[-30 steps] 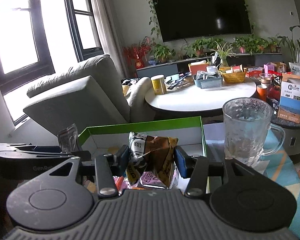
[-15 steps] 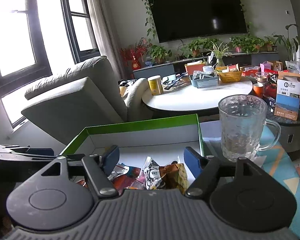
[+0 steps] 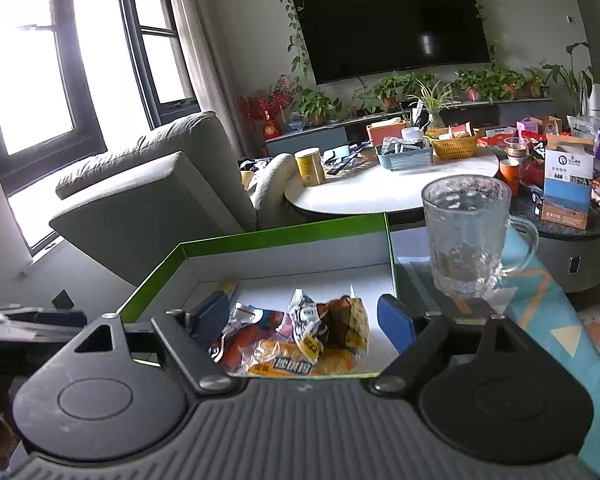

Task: Organize snacks
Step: 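Open both tools to drop the packets into the green box, then grasp the tan wafer bar with the left tool while the right returns to the pile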

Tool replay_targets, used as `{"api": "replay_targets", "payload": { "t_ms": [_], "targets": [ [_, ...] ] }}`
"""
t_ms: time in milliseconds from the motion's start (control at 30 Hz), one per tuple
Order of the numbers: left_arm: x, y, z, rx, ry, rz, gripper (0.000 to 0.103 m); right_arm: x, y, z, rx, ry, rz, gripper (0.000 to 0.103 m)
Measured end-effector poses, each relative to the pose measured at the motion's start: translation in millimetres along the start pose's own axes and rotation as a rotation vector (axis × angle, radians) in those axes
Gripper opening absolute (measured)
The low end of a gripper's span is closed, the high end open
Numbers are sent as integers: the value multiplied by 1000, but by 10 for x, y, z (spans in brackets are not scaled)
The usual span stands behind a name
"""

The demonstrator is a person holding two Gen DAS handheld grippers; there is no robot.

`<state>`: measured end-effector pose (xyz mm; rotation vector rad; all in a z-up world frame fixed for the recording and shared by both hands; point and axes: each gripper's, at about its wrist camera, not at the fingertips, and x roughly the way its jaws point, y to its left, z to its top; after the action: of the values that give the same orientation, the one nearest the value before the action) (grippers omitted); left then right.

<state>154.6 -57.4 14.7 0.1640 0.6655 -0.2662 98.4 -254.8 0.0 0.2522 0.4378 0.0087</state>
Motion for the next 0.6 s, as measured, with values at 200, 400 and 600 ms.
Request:
{"api": "replay_targets", "payload": {
  "t_ms": [200, 400, 600],
  "targets": [
    [-76, 70, -239, -6, 52, -10, 75, -73, 9, -59, 10, 11, 1, 48],
    [-108, 109, -561, -5, 135, -25, 75, -200, 2, -153, 6, 16, 4, 48],
    [-160, 100, -740, 16, 172, -44, 75, -296, -29, -233, 15, 26, -1, 48]
  ]
}}
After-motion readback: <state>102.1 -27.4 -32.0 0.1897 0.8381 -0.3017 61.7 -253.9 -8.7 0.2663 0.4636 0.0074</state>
